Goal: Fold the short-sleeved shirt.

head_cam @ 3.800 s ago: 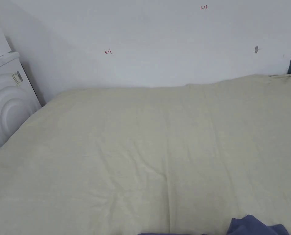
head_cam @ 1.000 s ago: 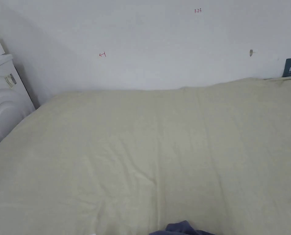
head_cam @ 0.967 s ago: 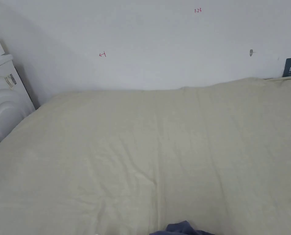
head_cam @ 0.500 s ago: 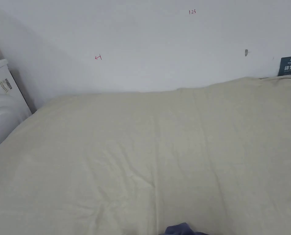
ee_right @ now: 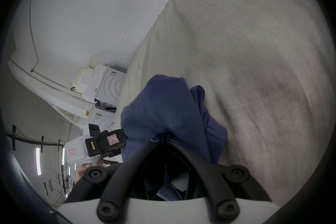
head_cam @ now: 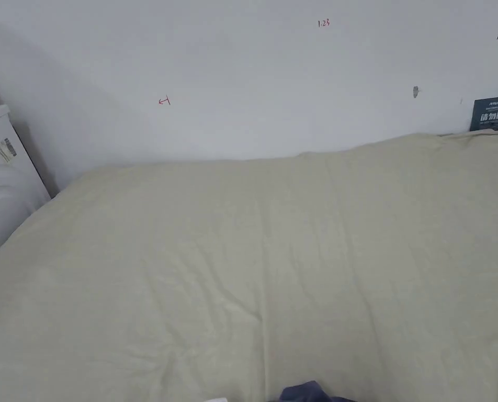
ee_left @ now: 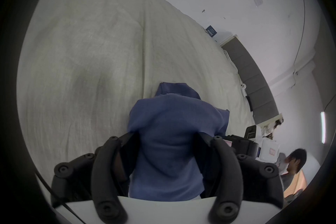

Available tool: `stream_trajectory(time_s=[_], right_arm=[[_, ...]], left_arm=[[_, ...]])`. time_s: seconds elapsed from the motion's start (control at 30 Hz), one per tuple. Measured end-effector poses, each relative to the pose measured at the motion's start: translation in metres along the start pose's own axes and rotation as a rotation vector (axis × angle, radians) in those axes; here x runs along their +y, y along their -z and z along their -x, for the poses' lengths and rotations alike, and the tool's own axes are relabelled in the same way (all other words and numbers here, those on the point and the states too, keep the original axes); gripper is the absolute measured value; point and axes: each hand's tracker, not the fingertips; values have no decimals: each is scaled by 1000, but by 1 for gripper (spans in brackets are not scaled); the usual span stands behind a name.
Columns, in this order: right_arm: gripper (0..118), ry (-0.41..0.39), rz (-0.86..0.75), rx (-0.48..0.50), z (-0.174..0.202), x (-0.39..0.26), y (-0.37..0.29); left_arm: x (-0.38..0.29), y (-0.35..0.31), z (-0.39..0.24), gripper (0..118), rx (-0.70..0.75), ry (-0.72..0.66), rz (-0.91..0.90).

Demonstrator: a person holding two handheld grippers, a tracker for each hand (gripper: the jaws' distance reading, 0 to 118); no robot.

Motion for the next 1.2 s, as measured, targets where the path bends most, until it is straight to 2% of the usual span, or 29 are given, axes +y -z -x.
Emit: stream_trajectory(time_s=[0.07, 0.1, 0.2, 0.3, 0.43, 0.53, 0.6, 0.73, 0.9, 1.0, 1.1, 1.17, 1.2], right_arm=[[2, 7, 0, 0, -1, 1, -1], [2, 8, -2, -8, 1, 1, -2], [1, -9, -1, -30, 10, 2, -5], [1, -77, -43, -61, 24, 2, -17], [1, -45, -87, -14, 35, 3, -40], [1, -43, -115, -25, 41, 1, -55], [1, -33, -123, -28, 42, -2, -63], [1, 6, -135, -49, 42, -11, -65], [1, 46, -119, -84, 46, -23, -54], [1, 70, -114, -93, 51, -25, -44], [1, 63, -99, -106, 59, -22, -36], [1, 24, -102, -137, 66, -18, -31], [1, -7, -99, -159, 68, -16, -28]], left_arm=[[0, -3, 2, 29, -62, -66, -27], [1, -5, 3, 27, -70, -106, -26], [1, -9, 5, 26, -63, -66, -25], [6, -18, 16, 24, -144, -164, -48], [14, -39, 30, 23, -157, -156, -63], [28, -71, 46, 22, -153, -136, -90], [41, -100, 66, 22, -88, -95, -145], [71, -155, 133, 22, -18, -104, -224], [105, -232, 222, 22, 131, -185, -327], [120, -275, 278, 22, 165, -226, -338], [125, -304, 315, 22, 294, -235, -342], [124, -309, 343, 22, 310, -324, -292], [119, -302, 334, 22, 326, -333, -296]])
